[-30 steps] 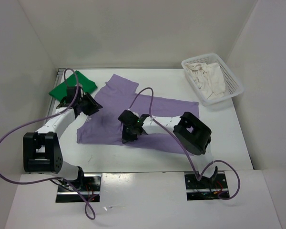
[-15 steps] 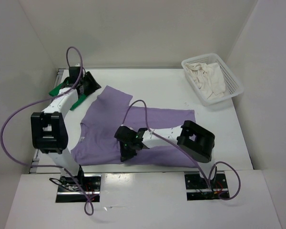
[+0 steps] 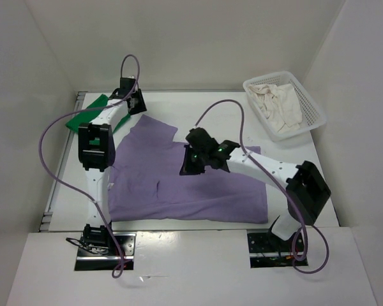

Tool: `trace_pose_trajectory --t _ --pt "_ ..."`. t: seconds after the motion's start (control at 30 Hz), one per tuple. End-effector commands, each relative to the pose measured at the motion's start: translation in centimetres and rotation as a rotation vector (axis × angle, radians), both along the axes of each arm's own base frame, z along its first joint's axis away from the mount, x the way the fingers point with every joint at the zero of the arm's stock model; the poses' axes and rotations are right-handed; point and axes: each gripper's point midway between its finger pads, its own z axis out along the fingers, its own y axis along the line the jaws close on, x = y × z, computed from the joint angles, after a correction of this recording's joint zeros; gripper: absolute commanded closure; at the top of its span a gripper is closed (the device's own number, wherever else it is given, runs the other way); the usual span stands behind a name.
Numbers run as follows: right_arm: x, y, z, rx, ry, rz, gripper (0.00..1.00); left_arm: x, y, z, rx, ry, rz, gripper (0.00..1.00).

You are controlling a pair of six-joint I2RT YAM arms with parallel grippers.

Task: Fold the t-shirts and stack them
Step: Grap the side of the flattened tshirt furthest away from the robot with both arms

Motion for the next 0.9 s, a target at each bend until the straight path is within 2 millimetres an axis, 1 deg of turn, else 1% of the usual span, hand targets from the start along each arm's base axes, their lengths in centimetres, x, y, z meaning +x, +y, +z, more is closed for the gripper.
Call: trace_pose_trajectory --t 0.0,0.03,0.07,0.1,0.13,0.17,0.2,0.27,0.3,0.33,0.37,0.4,0.43,0.47,0.5,0.53,0.57,0.6,0.63,0.67,0.7,0.73,0.77,0.8,0.83,0.87 --pt "1.1 -2.1 2.7 0.031 -0.062 -0.026 1.00 1.6 -0.4 0.0 0.106 -0.006 -0.032 0.53" --pt "1.4 -2.3 3.1 0.039 -0.072 -0.024 1.00 2.3 -0.7 -0.2 0.115 -0.013 -0.031 0.53" --pt "2.1 -3.0 3.5 0.042 -0.086 -0.037 1.00 2.6 -0.1 -0.1 0.142 -0.014 -0.002 0.53" --pt "2.0 -3.3 3.9 0.048 -0.082 -0.040 1.00 3.0 -0.6 0.1 0.149 -0.025 -0.003 0.51" --pt "2.1 -3.7 3.5 0.041 -0.076 -0.049 1.00 3.1 -0.5 -1.1 0.163 -0.004 -0.015 0.50" --pt "1.9 -3.9 3.6 0.039 -0.084 -0.040 1.00 3.9 -0.6 -0.1 0.160 -0.030 -0.013 0.50" --pt "2.3 -4.4 3.4 0.032 -0.078 -0.055 1.00 4.0 -0.5 -0.1 0.167 -0.025 -0.007 0.50" --pt "2.5 -5.6 3.3 0.030 -0.077 -0.081 0.99 3.9 -0.5 -1.3 0.169 -0.003 -0.008 0.50" --pt "2.9 -6.1 3.7 0.041 -0.079 -0.097 0.97 3.8 -0.2 -1.7 0.179 0.006 -0.001 0.50" --pt "3.0 -6.6 3.8 0.044 -0.083 -0.108 0.96 3.6 0.0 -1.8 0.194 0.015 0.000 0.50" --pt "3.3 -7.0 4.1 0.046 -0.095 -0.113 0.94 3.2 0.3 -2.5 0.204 0.032 0.007 0.50" --pt "3.7 -7.5 3.7 0.040 -0.098 -0.122 0.92 2.9 0.3 -3.1 0.206 0.047 0.005 0.50" --pt "4.4 -8.3 4.2 0.052 -0.104 -0.148 0.91 2.6 0.8 -3.1 0.226 0.052 0.024 0.50" --pt "4.4 -8.7 3.8 0.049 -0.094 -0.145 0.91 2.3 0.9 -3.6 0.228 0.064 0.023 0.48" --pt "4.5 -9.2 3.7 0.044 -0.099 -0.152 0.91 2.2 1.0 -3.3 0.234 0.062 0.030 0.48" --pt "4.7 -9.5 3.8 0.049 -0.095 -0.158 0.91 2.4 1.2 -3.2 0.241 0.053 0.038 0.47" --pt "4.9 -10.0 3.4 0.039 -0.093 -0.165 0.91 1.9 1.3 -3.4 0.243 0.066 0.037 0.47" --pt "4.9 -10.0 3.7 0.045 -0.100 -0.165 0.90 1.6 1.3 -4.0 0.244 0.080 0.035 0.47" --pt "5.1 -10.3 3.7 0.044 -0.100 -0.176 0.90 1.8 1.3 -3.8 0.243 0.067 0.037 0.47" --pt "4.9 -10.4 3.3 0.038 -0.092 -0.176 0.90 1.6 1.1 -4.2 0.240 0.078 0.019 0.46" --pt "5.1 -10.6 3.3 0.043 -0.088 -0.181 0.90 1.3 0.8 -5.2 0.229 0.096 0.004 0.46" --pt "5.2 -10.5 3.4 0.048 -0.095 -0.181 0.90 1.3 0.5 -5.2 0.217 0.096 -0.007 0.46" --pt "5.2 -10.9 3.3 0.047 -0.094 -0.190 0.90 0.8 0.3 -6.1 0.211 0.122 -0.018 0.48" --pt "5.5 -11.2 3.3 0.047 -0.095 -0.201 0.90 0.8 0.1 -6.1 0.203 0.122 -0.025 0.51" --pt "5.3 -11.4 3.3 0.047 -0.095 -0.201 0.89 0.5 0.1 -6.6 0.198 0.136 -0.020 0.59" --pt "5.6 -11.8 3.3 0.046 -0.095 -0.216 0.87 -0.4 0.1 -7.8 0.193 0.168 -0.030 0.62"
